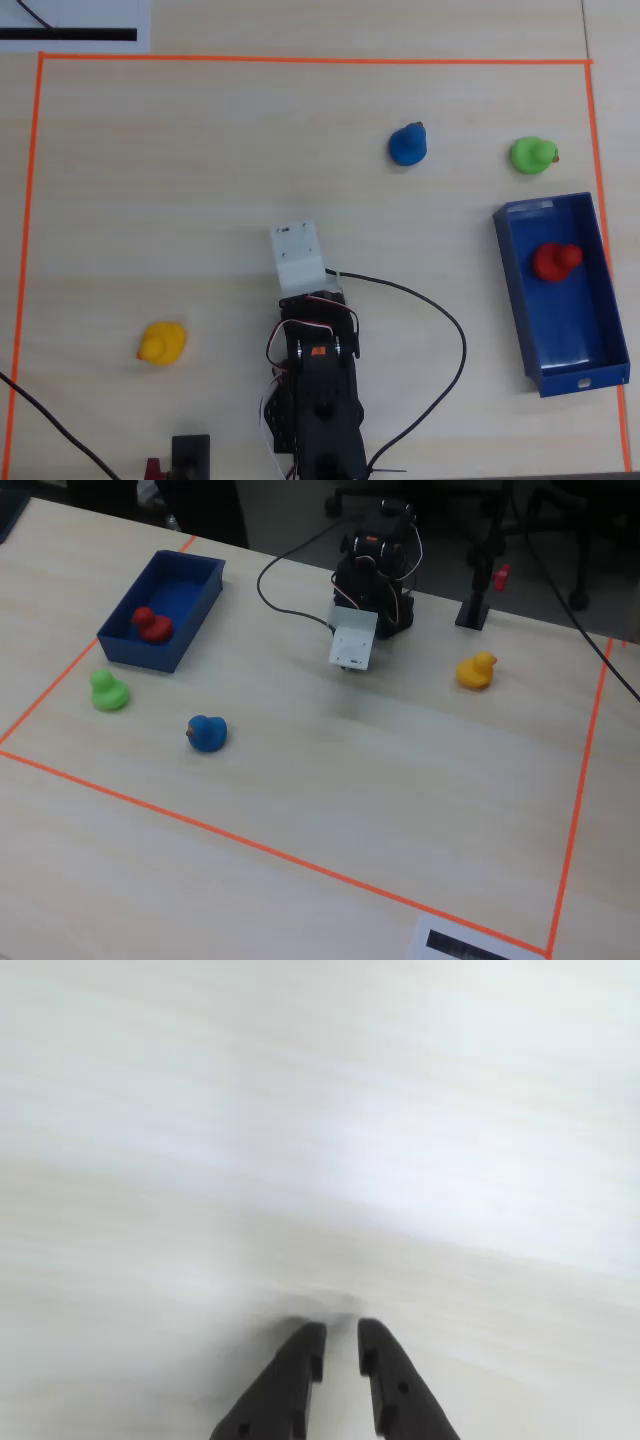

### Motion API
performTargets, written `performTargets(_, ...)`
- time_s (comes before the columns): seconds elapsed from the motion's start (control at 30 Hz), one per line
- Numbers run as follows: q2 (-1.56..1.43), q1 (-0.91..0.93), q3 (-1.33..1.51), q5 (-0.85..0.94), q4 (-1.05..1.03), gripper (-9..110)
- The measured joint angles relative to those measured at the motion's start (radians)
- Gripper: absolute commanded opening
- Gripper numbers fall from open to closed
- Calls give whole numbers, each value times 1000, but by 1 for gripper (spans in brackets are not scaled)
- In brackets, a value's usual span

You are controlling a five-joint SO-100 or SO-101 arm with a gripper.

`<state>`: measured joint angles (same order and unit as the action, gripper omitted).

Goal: Grasp red duck and put it into box.

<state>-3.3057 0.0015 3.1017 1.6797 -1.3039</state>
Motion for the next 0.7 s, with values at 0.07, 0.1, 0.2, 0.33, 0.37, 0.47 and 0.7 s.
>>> performTargets(0.07,-6,0,0,-20,-8,1)
performTargets(0.1,-6,0,0,-31,-11,1)
performTargets(0.2,-6,0,-2,-57,-18,1)
performTargets(0.33,-6,0,-2,-61,-18,1)
performTargets(0.37,-6,0,-2,-61,-18,1)
performTargets(0.47,-6,0,-2,-61,-18,1)
performTargets(0.7,-6,0,-2,-61,-18,1)
